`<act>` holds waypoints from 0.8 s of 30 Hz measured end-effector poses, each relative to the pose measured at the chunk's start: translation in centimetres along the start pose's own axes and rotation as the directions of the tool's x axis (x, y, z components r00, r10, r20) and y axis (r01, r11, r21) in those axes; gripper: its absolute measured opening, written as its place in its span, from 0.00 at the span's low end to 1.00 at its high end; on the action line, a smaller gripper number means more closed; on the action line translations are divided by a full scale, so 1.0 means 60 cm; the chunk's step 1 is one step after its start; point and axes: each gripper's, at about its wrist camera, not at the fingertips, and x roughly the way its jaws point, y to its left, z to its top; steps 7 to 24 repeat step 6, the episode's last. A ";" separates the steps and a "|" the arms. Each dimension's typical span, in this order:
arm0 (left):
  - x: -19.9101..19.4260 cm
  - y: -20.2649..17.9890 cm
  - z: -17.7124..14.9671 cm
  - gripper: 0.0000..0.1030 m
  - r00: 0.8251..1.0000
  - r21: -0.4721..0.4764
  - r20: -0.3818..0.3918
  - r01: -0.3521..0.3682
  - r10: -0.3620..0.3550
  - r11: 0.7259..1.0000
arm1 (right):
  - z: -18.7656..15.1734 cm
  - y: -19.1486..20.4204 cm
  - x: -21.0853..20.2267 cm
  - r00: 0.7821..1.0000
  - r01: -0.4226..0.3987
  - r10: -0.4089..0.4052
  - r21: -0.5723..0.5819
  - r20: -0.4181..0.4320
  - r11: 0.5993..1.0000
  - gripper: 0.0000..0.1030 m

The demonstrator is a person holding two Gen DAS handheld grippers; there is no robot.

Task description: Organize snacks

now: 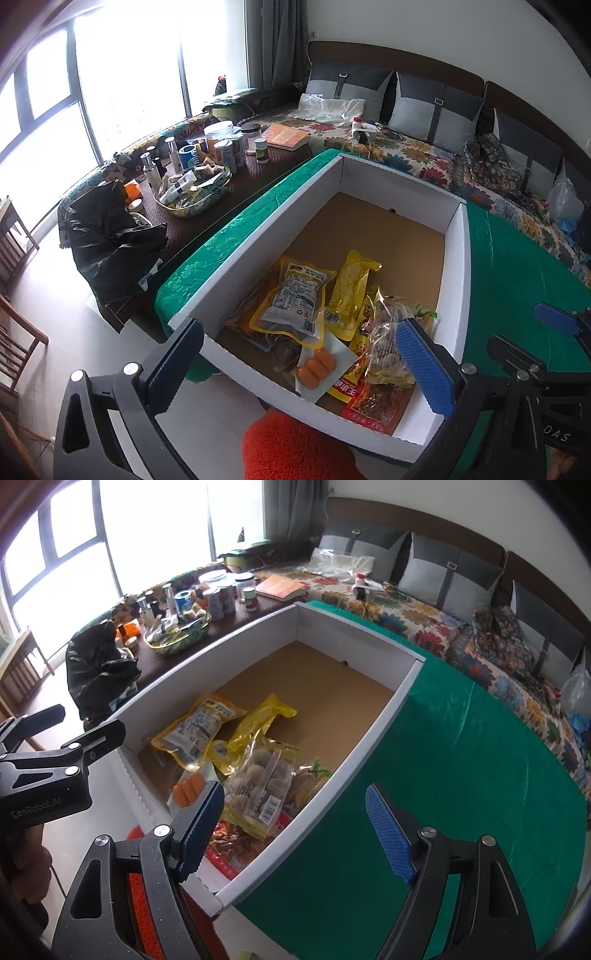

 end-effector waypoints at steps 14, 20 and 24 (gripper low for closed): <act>-0.004 0.001 0.000 1.00 0.999 -0.020 -0.004 0.043 -0.043 0.999 | -0.001 0.001 0.000 1.000 -0.001 0.001 0.000 0.001 1.000 0.80; -0.004 0.001 0.000 1.00 0.999 -0.020 -0.004 0.043 -0.043 0.999 | -0.001 0.001 0.000 1.000 -0.001 0.001 0.000 0.001 1.000 0.80; -0.004 0.001 0.000 1.00 0.999 -0.020 -0.004 0.043 -0.043 0.999 | -0.001 0.001 0.000 1.000 -0.001 0.001 0.000 0.001 1.000 0.80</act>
